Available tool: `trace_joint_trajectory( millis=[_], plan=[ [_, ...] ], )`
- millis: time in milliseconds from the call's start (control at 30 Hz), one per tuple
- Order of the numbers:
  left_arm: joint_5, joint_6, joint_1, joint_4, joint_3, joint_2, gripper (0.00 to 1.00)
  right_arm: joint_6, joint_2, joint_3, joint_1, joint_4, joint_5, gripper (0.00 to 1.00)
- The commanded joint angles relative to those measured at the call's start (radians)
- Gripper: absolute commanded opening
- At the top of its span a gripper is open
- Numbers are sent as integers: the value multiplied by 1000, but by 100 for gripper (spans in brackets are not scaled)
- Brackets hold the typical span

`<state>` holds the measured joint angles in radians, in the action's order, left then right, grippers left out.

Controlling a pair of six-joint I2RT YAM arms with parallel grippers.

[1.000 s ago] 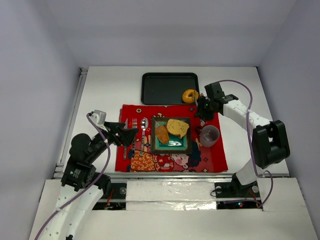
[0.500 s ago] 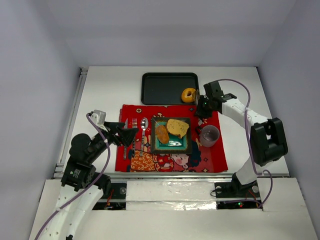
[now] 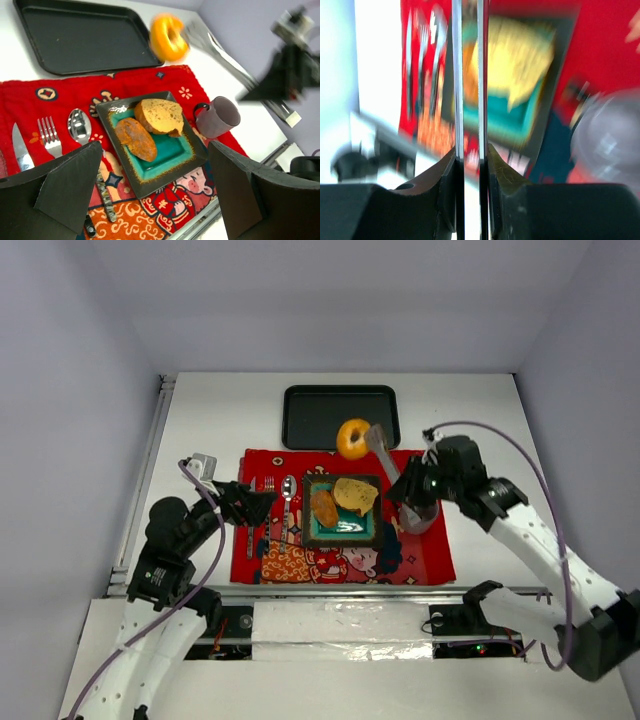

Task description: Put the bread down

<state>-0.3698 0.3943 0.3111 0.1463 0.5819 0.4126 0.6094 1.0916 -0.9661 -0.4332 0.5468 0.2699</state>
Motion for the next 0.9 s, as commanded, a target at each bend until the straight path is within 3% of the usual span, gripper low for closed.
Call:
trace_joint_trajectory(
  millis=[0, 133, 300, 667, 800, 867],
  plan=[
    [-29, -3, -29, -48, -7, 29, 85, 53, -126, 90, -94, 96, 54, 15],
    [-52, -5, -53, -56, -8, 54, 85, 173, -315, 239, -234, 119, 88, 13],
    [-63, -3, -83, -65, -11, 54, 84, 289, -426, 335, -351, 116, 94, 12],
    [-72, -2, -101, -70, -13, 58, 84, 253, -375, 417, -378, 25, 63, 15],
    [-78, -2, -101, -73, -13, 65, 84, 248, -375, 405, -378, 34, 69, 42],
    [-87, -5, -110, -74, -13, 66, 84, 248, -395, 380, -378, 59, 61, 49]
  ],
)
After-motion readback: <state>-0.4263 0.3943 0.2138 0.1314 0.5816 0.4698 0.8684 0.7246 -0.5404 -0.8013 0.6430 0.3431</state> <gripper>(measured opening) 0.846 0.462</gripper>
